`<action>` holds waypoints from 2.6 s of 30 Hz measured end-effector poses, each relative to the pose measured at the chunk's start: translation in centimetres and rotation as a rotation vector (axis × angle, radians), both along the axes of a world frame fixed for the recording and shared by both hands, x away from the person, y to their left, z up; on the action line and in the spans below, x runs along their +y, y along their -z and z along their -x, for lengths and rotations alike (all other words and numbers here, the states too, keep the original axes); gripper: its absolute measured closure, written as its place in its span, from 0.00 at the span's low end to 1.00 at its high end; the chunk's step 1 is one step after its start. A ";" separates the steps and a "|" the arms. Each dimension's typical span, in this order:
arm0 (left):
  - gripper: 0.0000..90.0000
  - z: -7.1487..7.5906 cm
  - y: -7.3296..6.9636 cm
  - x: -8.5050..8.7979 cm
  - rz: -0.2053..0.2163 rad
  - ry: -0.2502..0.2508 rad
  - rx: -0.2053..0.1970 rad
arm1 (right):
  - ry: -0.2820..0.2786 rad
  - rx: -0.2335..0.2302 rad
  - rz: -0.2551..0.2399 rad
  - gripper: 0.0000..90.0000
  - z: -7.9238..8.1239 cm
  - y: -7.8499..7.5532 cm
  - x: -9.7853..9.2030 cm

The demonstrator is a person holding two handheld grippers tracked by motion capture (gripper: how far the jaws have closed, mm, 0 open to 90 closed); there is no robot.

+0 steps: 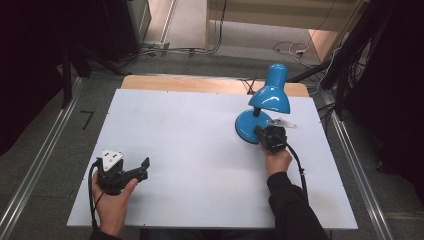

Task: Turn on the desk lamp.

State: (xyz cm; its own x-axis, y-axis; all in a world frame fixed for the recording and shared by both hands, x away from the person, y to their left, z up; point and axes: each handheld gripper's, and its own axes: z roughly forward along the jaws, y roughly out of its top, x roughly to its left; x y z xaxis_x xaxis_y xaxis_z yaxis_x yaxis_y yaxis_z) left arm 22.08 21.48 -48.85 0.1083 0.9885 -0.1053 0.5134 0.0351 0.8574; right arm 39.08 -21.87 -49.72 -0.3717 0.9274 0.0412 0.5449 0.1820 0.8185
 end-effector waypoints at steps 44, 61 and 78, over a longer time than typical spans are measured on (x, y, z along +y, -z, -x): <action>0.07 -0.1 0.2 0.2 0.032 -0.013 0.016 | -0.124 0.094 -0.064 0.16 3.5 -2.3 -3.1; 0.07 0.0 0.3 0.4 0.042 -0.018 0.022 | -0.115 0.085 -0.043 0.13 5.8 -2.2 -4.9; 0.08 0.0 0.2 0.5 0.042 -0.025 0.022 | -0.091 0.071 -0.047 0.14 7.4 -2.5 -7.2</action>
